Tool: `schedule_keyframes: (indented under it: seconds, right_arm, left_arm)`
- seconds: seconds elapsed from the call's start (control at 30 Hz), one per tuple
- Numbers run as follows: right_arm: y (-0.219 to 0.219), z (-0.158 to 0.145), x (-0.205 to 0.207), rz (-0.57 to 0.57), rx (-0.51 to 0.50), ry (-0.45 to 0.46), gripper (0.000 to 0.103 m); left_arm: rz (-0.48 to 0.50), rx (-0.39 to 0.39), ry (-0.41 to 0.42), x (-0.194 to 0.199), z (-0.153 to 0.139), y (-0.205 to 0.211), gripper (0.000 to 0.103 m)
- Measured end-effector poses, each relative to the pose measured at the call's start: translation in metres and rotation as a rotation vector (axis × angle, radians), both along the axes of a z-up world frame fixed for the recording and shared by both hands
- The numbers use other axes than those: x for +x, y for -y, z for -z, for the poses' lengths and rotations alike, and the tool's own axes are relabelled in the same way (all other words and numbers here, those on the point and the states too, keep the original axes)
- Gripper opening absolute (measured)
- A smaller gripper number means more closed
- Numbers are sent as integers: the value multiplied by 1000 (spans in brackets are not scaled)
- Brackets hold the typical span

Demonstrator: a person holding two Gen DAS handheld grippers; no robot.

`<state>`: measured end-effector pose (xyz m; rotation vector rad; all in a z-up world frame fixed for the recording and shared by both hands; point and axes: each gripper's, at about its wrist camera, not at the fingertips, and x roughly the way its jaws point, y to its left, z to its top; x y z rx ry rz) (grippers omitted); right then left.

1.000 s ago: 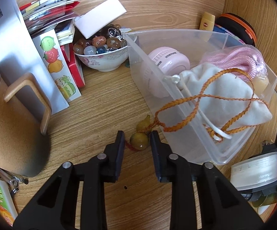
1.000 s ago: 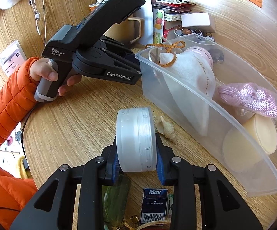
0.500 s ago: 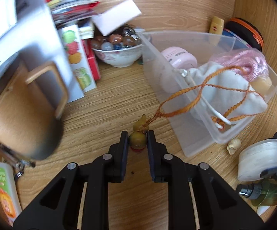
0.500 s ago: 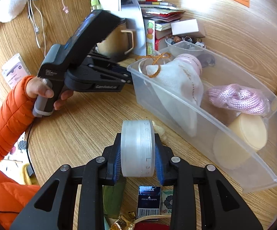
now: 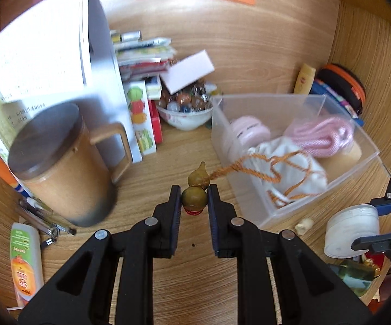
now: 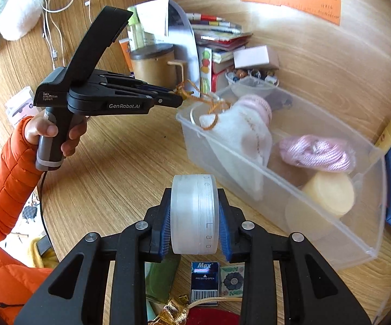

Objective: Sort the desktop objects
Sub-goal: 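Lift the olive bead with left gripper while right gripper carries the container toward the bin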

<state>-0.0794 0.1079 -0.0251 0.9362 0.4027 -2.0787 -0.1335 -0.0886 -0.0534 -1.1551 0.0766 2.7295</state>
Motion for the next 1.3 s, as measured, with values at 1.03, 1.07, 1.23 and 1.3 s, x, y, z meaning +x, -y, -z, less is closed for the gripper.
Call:
schedule_keyframes:
  seconds: [1.03, 1.07, 1.23, 1.3]
  right_arm:
    - [-41, -65, -19, 128, -118, -167, 27]
    - [-41, -66, -21, 133, -119, -170, 27]
    - [-43, -67, -34, 157, -122, -172, 27]
    - [-43, -66, -41, 166, -117, -173, 27]
  left_arm:
    - [116, -3, -99, 11, -43, -54, 18]
    - [122, -1, -98, 11, -43, -57, 18]
    - [132, 4, -90, 7, -41, -64, 18]
    - [135, 7, -86, 5, -41, -66, 18]
